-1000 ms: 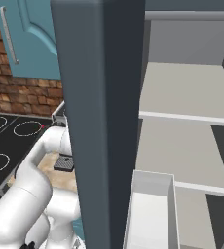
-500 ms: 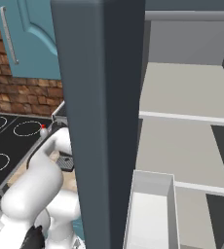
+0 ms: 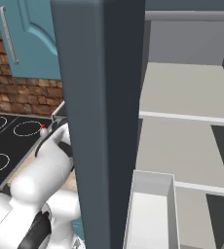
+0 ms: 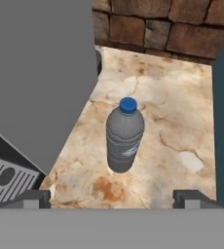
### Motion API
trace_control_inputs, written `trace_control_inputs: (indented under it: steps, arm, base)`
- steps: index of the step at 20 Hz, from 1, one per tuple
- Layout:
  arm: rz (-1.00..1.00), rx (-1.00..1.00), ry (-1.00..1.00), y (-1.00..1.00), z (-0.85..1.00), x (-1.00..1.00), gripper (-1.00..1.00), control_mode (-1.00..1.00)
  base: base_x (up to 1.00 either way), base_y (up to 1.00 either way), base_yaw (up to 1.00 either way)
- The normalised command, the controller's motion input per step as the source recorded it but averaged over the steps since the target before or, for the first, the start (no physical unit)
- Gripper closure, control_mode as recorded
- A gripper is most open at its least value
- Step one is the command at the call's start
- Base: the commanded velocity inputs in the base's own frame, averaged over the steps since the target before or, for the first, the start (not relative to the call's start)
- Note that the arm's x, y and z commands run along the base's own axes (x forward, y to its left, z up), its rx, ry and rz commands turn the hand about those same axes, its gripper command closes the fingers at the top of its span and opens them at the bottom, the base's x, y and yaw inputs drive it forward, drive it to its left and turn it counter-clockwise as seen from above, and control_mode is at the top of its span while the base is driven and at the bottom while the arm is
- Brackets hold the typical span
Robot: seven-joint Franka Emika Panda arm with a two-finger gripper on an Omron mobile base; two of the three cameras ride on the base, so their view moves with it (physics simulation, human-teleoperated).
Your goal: Take the bottled waters from the counter and place them in the freezer to freeze. Close the freezer door after placing the bottles.
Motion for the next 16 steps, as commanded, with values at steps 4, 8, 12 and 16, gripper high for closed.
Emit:
trace_control_inputs:
  steps: [4, 8, 12, 16]
  arm:
    - [0.0, -0.07, 0.0, 0.09, -0.19, 0.0, -1.0, -1.0]
    - [0.0, 0.0, 0.0, 0.06, -0.19, 0.0, -1.0, -1.0]
    - [-0.03, 0.0, 0.0, 0.0, -0.08, 0.01, -1.0, -1.0]
    - [-0.04, 0.0, 0.0, 0.0, -0.04, 0.24, -1.0, -1.0]
  base:
    - [0.0, 0.0, 0.0]
    - [0.0, 0.0, 0.0]
    - [0.0, 0.0, 0.0]
    - [0.0, 0.0, 0.0]
